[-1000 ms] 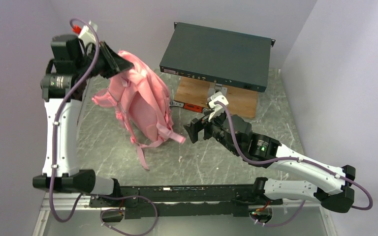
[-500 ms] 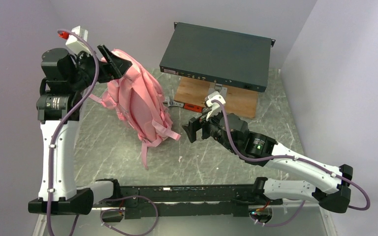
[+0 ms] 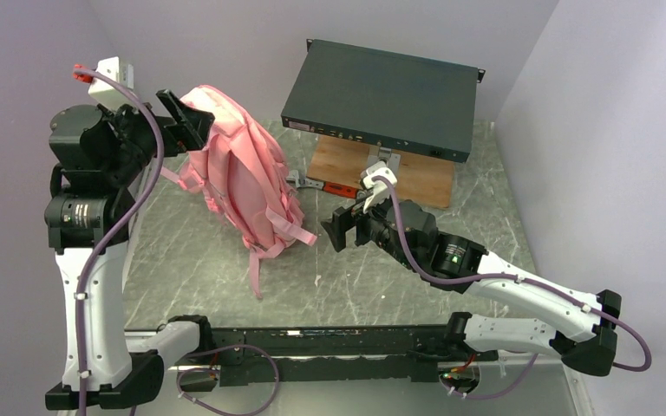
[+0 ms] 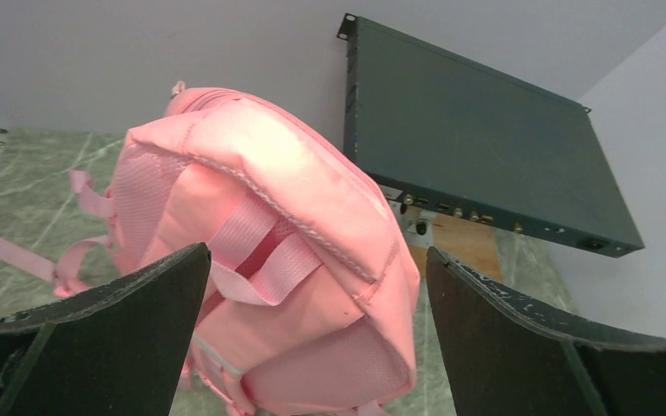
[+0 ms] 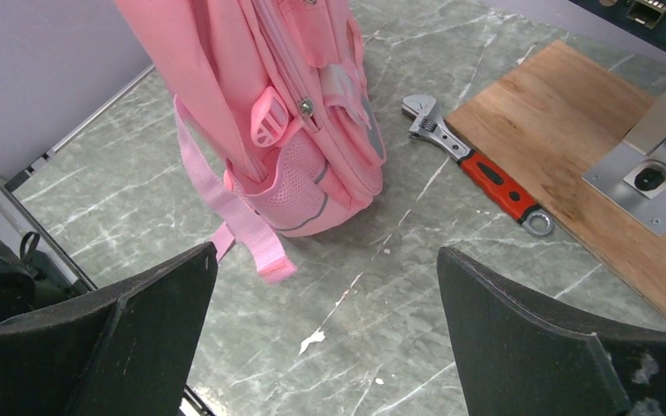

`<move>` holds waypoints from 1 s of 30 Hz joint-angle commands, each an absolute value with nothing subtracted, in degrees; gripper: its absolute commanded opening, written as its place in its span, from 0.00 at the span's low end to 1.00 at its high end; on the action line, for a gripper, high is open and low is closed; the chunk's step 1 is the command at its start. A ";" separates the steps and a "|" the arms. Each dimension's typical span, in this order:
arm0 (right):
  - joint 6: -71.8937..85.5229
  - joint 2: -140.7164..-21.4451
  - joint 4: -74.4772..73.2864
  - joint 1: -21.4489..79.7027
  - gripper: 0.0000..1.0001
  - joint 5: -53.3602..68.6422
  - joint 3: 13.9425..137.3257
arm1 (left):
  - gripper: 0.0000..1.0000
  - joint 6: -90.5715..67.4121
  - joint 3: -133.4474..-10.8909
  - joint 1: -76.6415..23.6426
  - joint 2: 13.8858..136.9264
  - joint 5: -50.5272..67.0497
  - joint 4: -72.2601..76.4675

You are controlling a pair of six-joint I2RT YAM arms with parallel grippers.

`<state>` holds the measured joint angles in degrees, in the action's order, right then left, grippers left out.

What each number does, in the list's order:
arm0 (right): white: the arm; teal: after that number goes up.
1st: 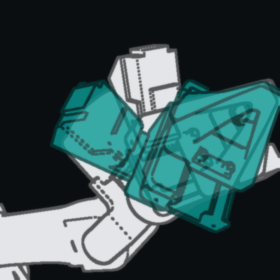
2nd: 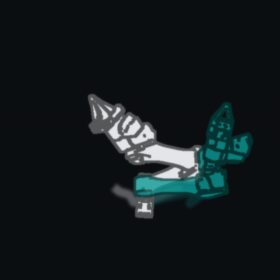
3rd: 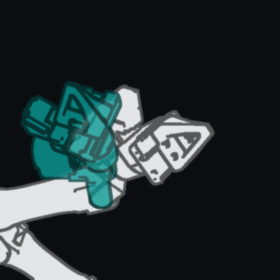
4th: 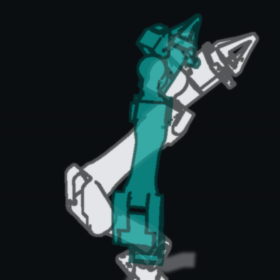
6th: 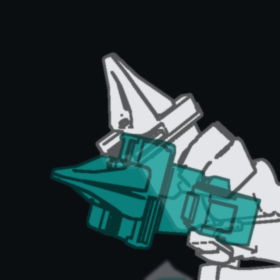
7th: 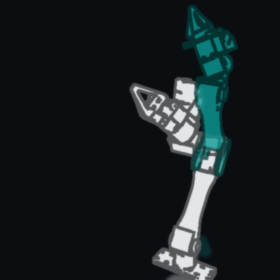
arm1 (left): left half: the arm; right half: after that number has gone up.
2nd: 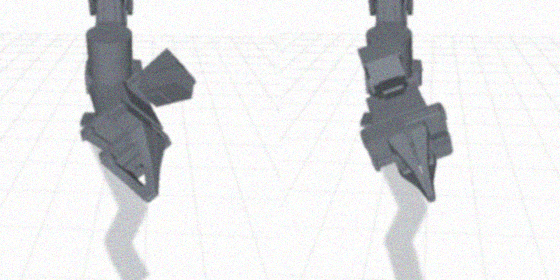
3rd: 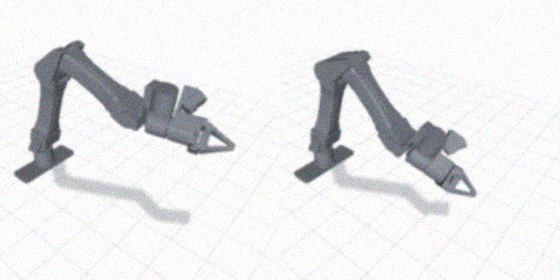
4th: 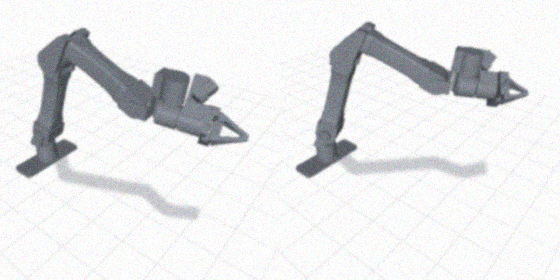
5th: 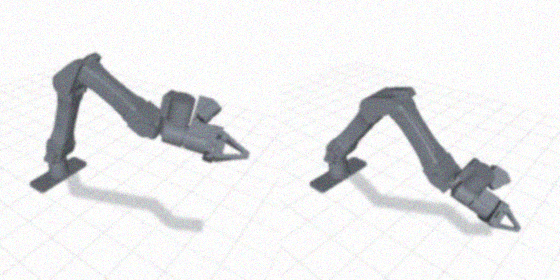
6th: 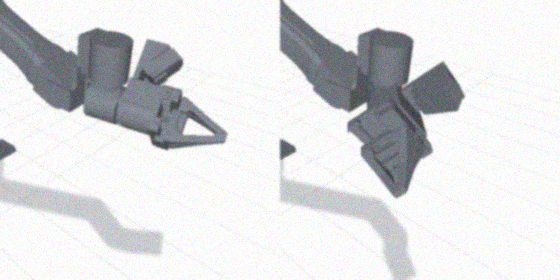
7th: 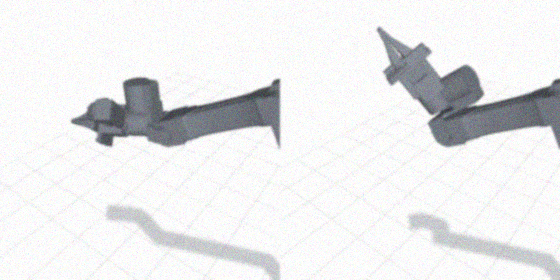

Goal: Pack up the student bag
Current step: Reset both arms

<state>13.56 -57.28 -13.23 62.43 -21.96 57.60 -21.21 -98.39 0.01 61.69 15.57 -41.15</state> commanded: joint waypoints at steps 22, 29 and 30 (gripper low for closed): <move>11.80 -35.69 -42.71 61.79 1.00 -46.50 81.07 | 1.00 -22.16 -80.14 -0.18 31.52 16.90 -12.24; 11.66 -30.71 -40.81 61.70 1.00 -43.45 79.58 | 1.00 -22.13 -77.46 -0.18 30.67 16.84 -14.59; 11.65 -30.61 -40.96 61.70 1.00 -43.04 79.35 | 1.00 -22.37 -77.30 -0.18 30.60 17.07 -14.91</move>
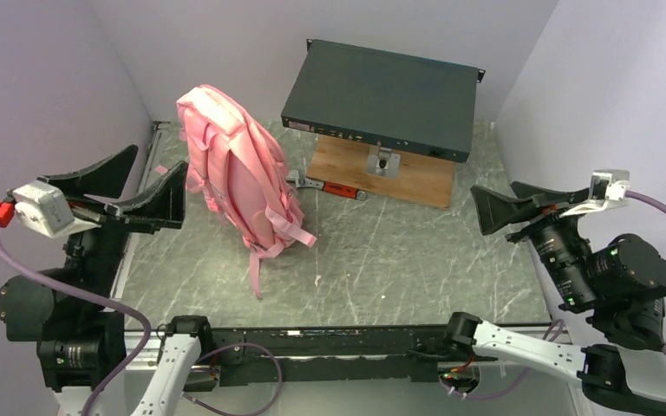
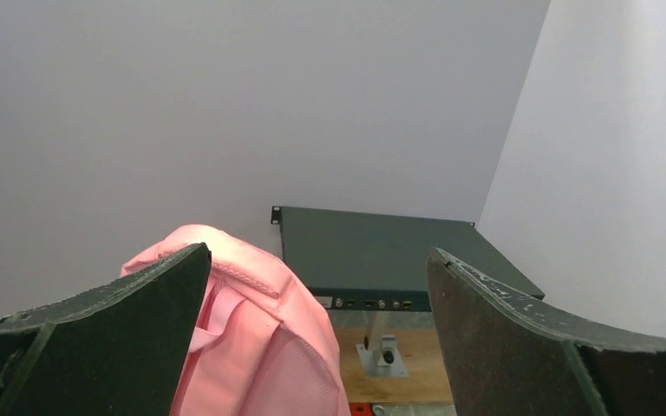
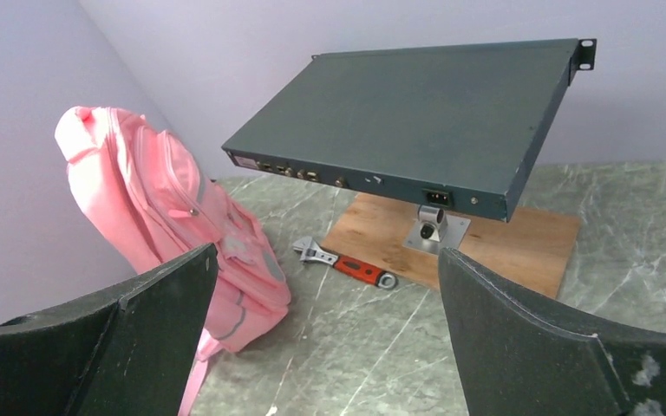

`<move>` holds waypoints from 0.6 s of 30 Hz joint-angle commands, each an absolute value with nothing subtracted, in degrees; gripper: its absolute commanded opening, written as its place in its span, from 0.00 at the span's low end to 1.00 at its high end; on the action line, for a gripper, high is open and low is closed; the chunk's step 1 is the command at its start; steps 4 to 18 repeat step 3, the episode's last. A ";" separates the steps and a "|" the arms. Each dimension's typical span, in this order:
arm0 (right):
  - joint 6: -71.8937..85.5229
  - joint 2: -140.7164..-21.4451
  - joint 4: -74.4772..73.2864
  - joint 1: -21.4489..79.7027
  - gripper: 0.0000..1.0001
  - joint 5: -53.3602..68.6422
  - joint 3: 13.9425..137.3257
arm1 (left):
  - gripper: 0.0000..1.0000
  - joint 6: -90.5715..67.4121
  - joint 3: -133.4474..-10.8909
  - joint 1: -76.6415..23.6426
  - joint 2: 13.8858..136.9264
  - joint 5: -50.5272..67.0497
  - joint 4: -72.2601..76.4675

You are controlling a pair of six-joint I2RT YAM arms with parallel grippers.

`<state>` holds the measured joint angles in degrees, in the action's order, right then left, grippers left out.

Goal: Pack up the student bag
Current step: Reset both arms

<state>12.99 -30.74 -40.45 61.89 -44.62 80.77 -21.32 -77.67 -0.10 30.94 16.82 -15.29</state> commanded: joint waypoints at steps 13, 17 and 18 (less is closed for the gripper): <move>11.98 -30.89 -40.90 61.64 1.00 -42.20 79.51 | 1.00 -22.81 -76.74 -0.18 30.47 17.65 -15.28; 11.98 -30.89 -40.90 61.64 1.00 -42.20 79.51 | 1.00 -22.81 -76.74 -0.18 30.47 17.65 -15.28; 11.98 -30.89 -40.90 61.64 1.00 -42.20 79.51 | 1.00 -22.81 -76.74 -0.18 30.47 17.65 -15.28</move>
